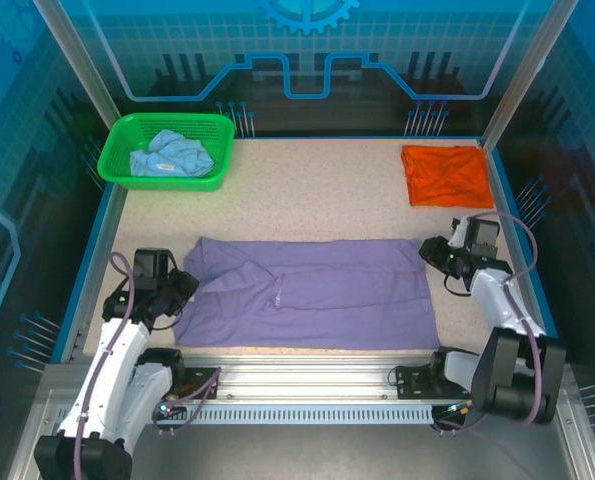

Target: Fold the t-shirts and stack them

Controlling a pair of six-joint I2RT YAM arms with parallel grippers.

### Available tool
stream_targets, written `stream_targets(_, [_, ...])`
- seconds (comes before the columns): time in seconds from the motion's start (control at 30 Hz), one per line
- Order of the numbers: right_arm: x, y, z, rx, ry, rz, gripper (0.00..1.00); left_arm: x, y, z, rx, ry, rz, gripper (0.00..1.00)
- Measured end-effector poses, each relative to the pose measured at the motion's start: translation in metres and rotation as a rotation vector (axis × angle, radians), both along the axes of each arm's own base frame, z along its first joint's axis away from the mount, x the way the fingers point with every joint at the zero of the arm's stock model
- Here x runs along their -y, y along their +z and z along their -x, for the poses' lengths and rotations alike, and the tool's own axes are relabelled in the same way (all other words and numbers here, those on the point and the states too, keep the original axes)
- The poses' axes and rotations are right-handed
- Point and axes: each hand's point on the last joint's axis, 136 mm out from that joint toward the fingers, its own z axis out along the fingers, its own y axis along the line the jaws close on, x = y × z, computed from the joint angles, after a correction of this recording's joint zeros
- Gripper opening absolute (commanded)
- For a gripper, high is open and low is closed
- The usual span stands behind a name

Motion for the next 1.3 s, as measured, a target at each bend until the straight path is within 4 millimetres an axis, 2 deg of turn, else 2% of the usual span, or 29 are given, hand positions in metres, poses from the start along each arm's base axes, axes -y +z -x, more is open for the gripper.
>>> stream_targets(0.07, [0.004, 0.0, 0.006, -0.008, -0.027, 0.02, 0.4, -0.004, 0.009, -0.003, 0.019, -0.001, -0.026, 0.37])
stream_targets(0.13, [0.009, -0.002, 0.009, -0.027, -0.054, 0.035, 0.42, -0.008, 0.023, -0.009, 0.051, 0.001, -0.055, 0.37])
stream_targets(0.23, [0.014, -0.006, 0.007, -0.096, -0.09, 0.027, 0.33, -0.011, 0.046, -0.027, 0.109, -0.007, -0.083, 0.27])
stream_targets(0.27, [0.014, -0.006, 0.001, -0.114, -0.094, 0.017, 0.28, -0.011, 0.051, -0.034, 0.126, -0.01, -0.085, 0.23])
stream_targets(0.33, [0.012, -0.002, -0.016, -0.143, -0.084, 0.009, 0.26, -0.01, 0.052, -0.048, 0.135, -0.018, -0.081, 0.16])
stream_targets(0.4, [0.0, 0.003, -0.037, -0.15, -0.041, 0.024, 0.26, -0.006, 0.04, -0.061, 0.098, -0.03, -0.067, 0.14])
stream_targets(0.47, [-0.023, 0.005, -0.054, -0.155, 0.031, 0.042, 0.25, 0.006, 0.021, -0.075, 0.025, -0.076, -0.057, 0.2])
stream_targets(0.53, [-0.043, 0.0, -0.061, -0.177, 0.086, 0.046, 0.24, 0.023, 0.006, -0.087, -0.039, -0.152, -0.063, 0.25])
stream_targets(0.57, [-0.05, -0.006, -0.063, -0.201, 0.102, 0.045, 0.23, 0.031, 0.0, -0.094, -0.072, -0.187, -0.069, 0.28])
stream_targets(0.67, [-0.054, -0.034, -0.061, -0.307, 0.109, 0.041, 0.22, 0.042, -0.005, -0.12, -0.11, -0.254, -0.104, 0.51])
stream_targets(0.77, [-0.053, -0.058, -0.055, -0.401, 0.104, 0.041, 0.24, 0.033, -0.006, -0.139, -0.122, -0.266, -0.14, 0.56])
stream_targets(0.83, [-0.053, -0.064, -0.05, -0.432, 0.101, 0.041, 0.24, 0.019, -0.011, -0.144, -0.144, -0.249, -0.143, 0.56])
stream_targets(0.97, [-0.052, -0.063, -0.051, -0.439, 0.095, 0.044, 0.25, -0.005, -0.033, -0.143, -0.21, -0.228, -0.115, 0.55])
stream_targets(1.17, [-0.049, -0.061, -0.059, -0.431, 0.089, 0.057, 0.25, 0.001, -0.062, -0.146, -0.273, -0.289, -0.048, 0.48])
stream_targets(1.3, [-0.049, -0.062, -0.06, -0.438, 0.089, 0.057, 0.25, -0.003, -0.068, -0.157, -0.261, -0.3, -0.036, 0.41])
